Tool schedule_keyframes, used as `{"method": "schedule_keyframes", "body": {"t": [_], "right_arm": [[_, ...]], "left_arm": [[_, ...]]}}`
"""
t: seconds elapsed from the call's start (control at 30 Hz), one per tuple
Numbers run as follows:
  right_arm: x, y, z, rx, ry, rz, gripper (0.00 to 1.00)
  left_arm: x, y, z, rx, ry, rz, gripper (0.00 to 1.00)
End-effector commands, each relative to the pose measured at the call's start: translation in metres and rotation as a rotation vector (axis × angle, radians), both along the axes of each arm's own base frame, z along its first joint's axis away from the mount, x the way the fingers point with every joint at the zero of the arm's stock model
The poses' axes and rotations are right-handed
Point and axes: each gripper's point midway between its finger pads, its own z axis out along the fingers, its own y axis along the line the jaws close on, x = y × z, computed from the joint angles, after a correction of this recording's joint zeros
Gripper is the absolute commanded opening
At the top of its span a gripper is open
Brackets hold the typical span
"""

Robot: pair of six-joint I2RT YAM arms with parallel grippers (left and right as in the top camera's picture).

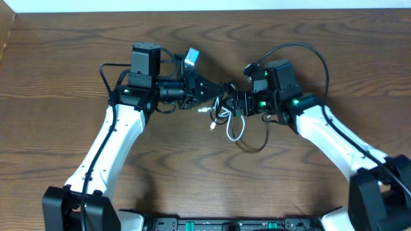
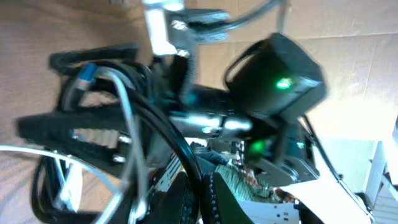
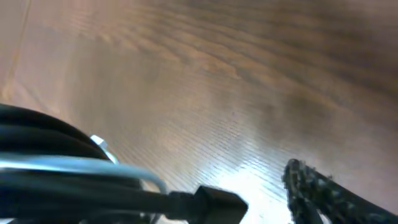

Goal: Untangle cables

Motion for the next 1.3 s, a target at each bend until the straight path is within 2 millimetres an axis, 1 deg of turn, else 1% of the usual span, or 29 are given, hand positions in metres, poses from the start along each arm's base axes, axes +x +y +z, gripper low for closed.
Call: {"method": "schedule_keyframes", "body": {"t": [0.0,0.07,0.17,0.27,0.4,0.47,0.57,0.67,0.73,0.8,0.87,0.9,0.93,0.97,1.0,1.03,1.07,1.1,1.13,1.17,1.23,1.27], "right_arm": [[0.009,-0.009,-0.026,-0.003,0.143,-0.197,0.75],[0.010,-0.018,-0.037,-0.031,0.184,-0.253,0.72],[0.007,-0.039,-0.053,-0.092,0.237,-0.319,0.72],[0.003,-0.066,-0.065,-0.170,0.284,-0.387,0.71],[-0.005,-0.094,-0.074,-0.250,0.322,-0.398,0.68],[-0.008,-0.103,-0.077,-0.271,0.332,-0.396,0.68],[-0.010,-0.111,-0.078,-0.291,0.336,-0.381,0.66],[-0.011,-0.110,-0.078,-0.298,0.325,-0.348,0.65],[-0.011,-0.108,-0.077,-0.284,0.325,-0.338,0.65],[-0.009,-0.101,-0.069,-0.234,0.303,-0.289,0.66],[-0.007,-0.102,-0.054,-0.197,0.280,-0.289,0.66],[-0.006,-0.105,-0.047,-0.190,0.269,-0.297,0.66],[-0.006,-0.106,-0.044,-0.187,0.262,-0.302,0.66],[-0.006,-0.110,-0.035,-0.181,0.249,-0.313,0.67],[-0.007,-0.114,-0.027,-0.178,0.231,-0.316,0.67],[-0.007,-0.116,-0.023,-0.178,0.222,-0.316,0.68],[-0.009,-0.119,-0.016,-0.178,0.204,-0.314,0.69],[-0.010,-0.121,-0.010,-0.178,0.191,-0.314,0.70],[-0.012,-0.123,-0.005,-0.178,0.180,-0.314,0.70],[-0.013,-0.124,-0.001,-0.179,0.172,-0.317,0.71],[-0.016,-0.128,0.007,-0.184,0.158,-0.322,0.72],[-0.017,-0.128,0.007,-0.184,0.159,-0.322,0.72]], "left_arm": [[0.000,-0.003,0.024,-0.066,0.006,-0.017,0.07],[0.003,-0.004,0.033,-0.090,-0.023,-0.025,0.08],[0.011,0.000,0.050,-0.131,-0.089,-0.023,0.08],[0.024,0.013,0.061,-0.150,-0.119,0.024,0.07],[0.034,0.031,0.063,-0.155,-0.120,0.073,0.07],[0.037,0.040,0.063,-0.157,-0.117,0.089,0.08],[0.040,0.046,0.063,-0.158,-0.119,0.100,0.07],[0.039,0.045,0.062,-0.148,-0.172,0.090,0.08],[0.039,0.040,0.054,-0.128,-0.178,0.091,0.07],[0.038,0.033,0.034,-0.072,-0.151,0.114,0.07],[0.039,0.028,-0.002,0.074,-0.131,0.165,0.08],[0.039,0.029,-0.015,0.133,-0.126,0.187,0.07],[0.041,0.031,-0.025,0.189,-0.122,0.209,0.08],[0.043,0.036,-0.044,0.296,-0.113,0.255,0.08],[0.045,0.042,-0.058,0.380,-0.101,0.296,0.12],[0.045,0.045,-0.067,0.440,-0.089,0.323,0.17],[0.047,0.050,-0.077,0.515,-0.088,0.357,0.30],[0.048,0.051,-0.082,0.562,-0.094,0.378,0.43],[0.048,0.052,-0.085,0.602,-0.105,0.394,0.54],[0.049,0.050,-0.088,0.634,-0.118,0.402,0.62],[0.048,0.044,-0.096,0.717,-0.152,0.419,0.74],[0.047,0.041,-0.099,0.736,-0.159,0.417,0.76]]}}
